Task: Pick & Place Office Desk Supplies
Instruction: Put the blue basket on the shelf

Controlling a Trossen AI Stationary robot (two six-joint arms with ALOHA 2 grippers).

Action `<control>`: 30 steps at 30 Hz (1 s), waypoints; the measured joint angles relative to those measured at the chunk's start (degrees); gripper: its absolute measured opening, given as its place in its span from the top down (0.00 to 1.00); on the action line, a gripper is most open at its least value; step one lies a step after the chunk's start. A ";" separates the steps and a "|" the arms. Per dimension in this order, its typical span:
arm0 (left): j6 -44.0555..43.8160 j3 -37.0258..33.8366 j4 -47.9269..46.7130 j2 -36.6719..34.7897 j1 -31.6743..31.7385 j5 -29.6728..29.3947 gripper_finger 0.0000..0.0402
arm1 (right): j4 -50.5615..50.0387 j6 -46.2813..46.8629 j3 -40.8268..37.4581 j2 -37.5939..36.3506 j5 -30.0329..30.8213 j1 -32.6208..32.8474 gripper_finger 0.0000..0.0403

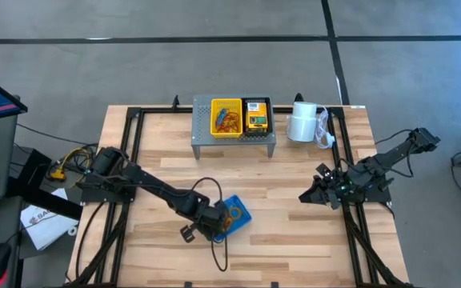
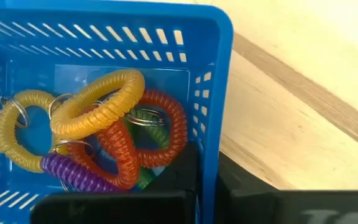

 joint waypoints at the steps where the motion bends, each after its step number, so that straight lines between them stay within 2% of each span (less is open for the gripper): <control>1: -0.44 0.00 -0.29 -0.14 -0.20 -0.41 1.00 | -0.02 0.00 0.00 0.01 0.00 0.00 0.73; 13: -6.46 -0.02 -3.15 -3.84 -0.54 -1.02 1.00 | 0.03 0.00 0.04 0.01 0.02 0.00 0.73; 22: -13.69 0.00 -3.99 -9.68 -0.26 -4.44 1.00 | -0.24 0.00 0.04 0.01 0.02 -0.02 0.73; 30: -20.48 0.00 -9.40 -13.56 -0.26 -7.02 1.00 | -0.42 0.00 0.04 0.01 0.02 -0.01 0.73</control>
